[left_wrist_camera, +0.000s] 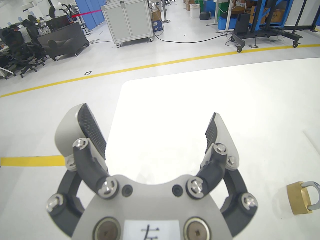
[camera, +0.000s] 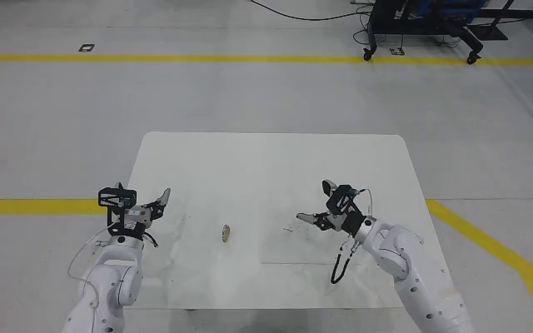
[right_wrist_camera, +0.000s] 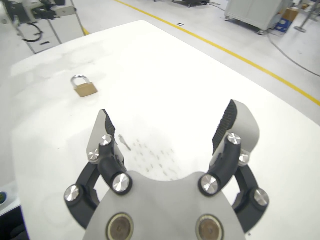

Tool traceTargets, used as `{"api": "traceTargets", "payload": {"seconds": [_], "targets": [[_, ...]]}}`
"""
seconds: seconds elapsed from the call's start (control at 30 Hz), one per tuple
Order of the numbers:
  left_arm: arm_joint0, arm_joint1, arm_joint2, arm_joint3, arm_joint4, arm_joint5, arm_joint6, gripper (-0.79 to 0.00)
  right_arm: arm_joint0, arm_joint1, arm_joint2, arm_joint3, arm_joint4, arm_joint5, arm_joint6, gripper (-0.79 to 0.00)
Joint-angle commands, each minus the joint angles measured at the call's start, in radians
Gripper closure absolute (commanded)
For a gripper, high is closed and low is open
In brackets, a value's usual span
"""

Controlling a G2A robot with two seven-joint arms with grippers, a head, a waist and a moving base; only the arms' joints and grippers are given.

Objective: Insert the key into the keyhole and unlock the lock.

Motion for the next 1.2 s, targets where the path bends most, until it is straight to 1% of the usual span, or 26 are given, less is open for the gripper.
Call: {"api": "traceTargets", "payload": {"seconds": [0.0, 0.17, 0.23, 0.47, 0.53, 0.57, 0.63, 0.67, 0.83, 0.97, 1.03, 1.07, 1.17], "targets": [[0.0, 0.0, 0.0, 0.0, 0.0, 0.0, 0.0, -0.785, 0.028, 0.002, -0.025, 0.015, -0.014, -0.092, 0.042, -0.785], [0.0, 0.0, 0.0, 0.0, 0.0, 0.0, 0.0, -0.785, 0.078, 0.007, -0.073, 0.033, -0.059, -0.217, 0.098, -0.785], [0.0, 0.0, 0.0, 0.0, 0.0, 0.0, 0.0, -0.785, 0.089, 0.009, -0.088, 0.036, -0.067, -0.242, 0.116, -0.785], [0.0, 0.0, 0.0, 0.0, 0.0, 0.0, 0.0, -0.785, 0.143, 0.007, -0.153, 0.066, -0.093, -0.243, 0.216, -0.785], [0.0, 0.0, 0.0, 0.0, 0.0, 0.0, 0.0, -0.785, 0.163, 0.006, -0.174, 0.076, -0.102, -0.243, 0.252, -0.693], [0.0, 0.0, 0.0, 0.0, 0.0, 0.0, 0.0, -0.785, 0.171, 0.005, -0.182, 0.079, -0.11, -0.235, 0.27, -0.619], [0.0, 0.0, 0.0, 0.0, 0.0, 0.0, 0.0, -0.785, 0.182, 0.003, -0.197, 0.086, -0.107, -0.211, 0.285, -0.523], [0.0, 0.0, 0.0, 0.0, 0.0, 0.0, 0.0, -0.785, 0.187, 0.002, -0.206, 0.092, -0.104, -0.205, 0.289, -0.382], [0.0, 0.0, 0.0, 0.0, 0.0, 0.0, 0.0, -0.785, 0.214, -0.005, -0.247, 0.118, -0.117, -0.159, 0.32, -0.351], [0.0, 0.0, 0.0, 0.0, 0.0, 0.0, 0.0, -0.785, 0.234, -0.009, -0.268, 0.13, -0.122, -0.116, 0.351, -0.283], [0.0, 0.0, 0.0, 0.0, 0.0, 0.0, 0.0, -0.785, 0.242, -0.01, -0.275, 0.134, -0.12, -0.107, 0.361, -0.194], [0.0, 0.0, 0.0, 0.0, 0.0, 0.0, 0.0, -0.785, 0.246, -0.01, -0.277, 0.134, -0.118, -0.105, 0.363, -0.003], [0.0, 0.0, 0.0, 0.0, 0.0, 0.0, 0.0, -0.785, 0.248, -0.008, -0.278, 0.129, -0.116, -0.106, 0.362, 0.0]]}}
